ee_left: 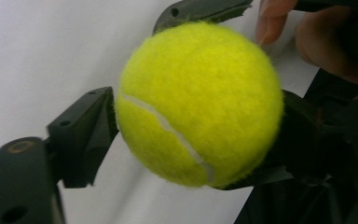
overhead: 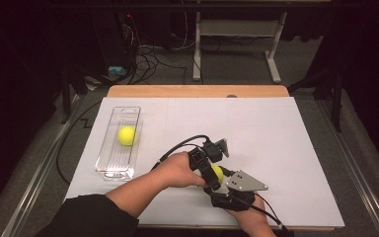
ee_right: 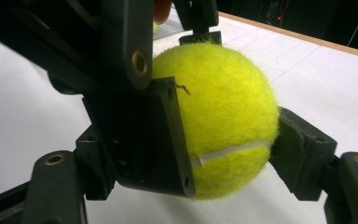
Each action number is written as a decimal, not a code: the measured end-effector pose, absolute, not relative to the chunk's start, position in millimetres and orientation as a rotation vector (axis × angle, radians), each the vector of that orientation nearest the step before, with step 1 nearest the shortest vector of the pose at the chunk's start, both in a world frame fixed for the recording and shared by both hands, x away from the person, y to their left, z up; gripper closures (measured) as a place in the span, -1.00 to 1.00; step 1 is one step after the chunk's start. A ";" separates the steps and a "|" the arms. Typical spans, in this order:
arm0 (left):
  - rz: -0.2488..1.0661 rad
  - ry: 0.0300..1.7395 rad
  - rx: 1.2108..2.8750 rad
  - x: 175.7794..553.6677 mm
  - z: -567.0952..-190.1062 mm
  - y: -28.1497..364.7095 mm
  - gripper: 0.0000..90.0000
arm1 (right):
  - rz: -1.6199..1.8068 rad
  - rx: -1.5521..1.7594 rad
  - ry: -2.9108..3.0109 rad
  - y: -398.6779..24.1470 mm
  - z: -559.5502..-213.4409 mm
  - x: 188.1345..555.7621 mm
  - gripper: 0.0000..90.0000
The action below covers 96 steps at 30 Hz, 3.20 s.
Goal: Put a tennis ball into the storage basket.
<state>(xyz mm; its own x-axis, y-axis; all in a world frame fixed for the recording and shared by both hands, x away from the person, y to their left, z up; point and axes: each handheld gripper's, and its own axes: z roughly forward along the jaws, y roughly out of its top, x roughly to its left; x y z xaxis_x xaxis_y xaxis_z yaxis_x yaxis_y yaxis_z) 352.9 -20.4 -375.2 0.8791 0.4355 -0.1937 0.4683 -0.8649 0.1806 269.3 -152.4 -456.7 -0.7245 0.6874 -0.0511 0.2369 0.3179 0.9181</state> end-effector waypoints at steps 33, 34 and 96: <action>-0.140 0.771 2.827 364.4 -370.4 -6.0 -0.42 | 1.400 0.882 2.116 -165.1 -458.2 273.9 -1.00; -0.136 0.780 2.826 365.4 -370.2 -4.1 -0.42 | 1.400 0.882 2.116 -165.1 -458.2 273.9 -1.00; -0.009 1.483 2.713 411.9 -372.5 229.3 -0.42 | 1.230 1.138 1.878 -307.2 -462.4 271.1 -1.00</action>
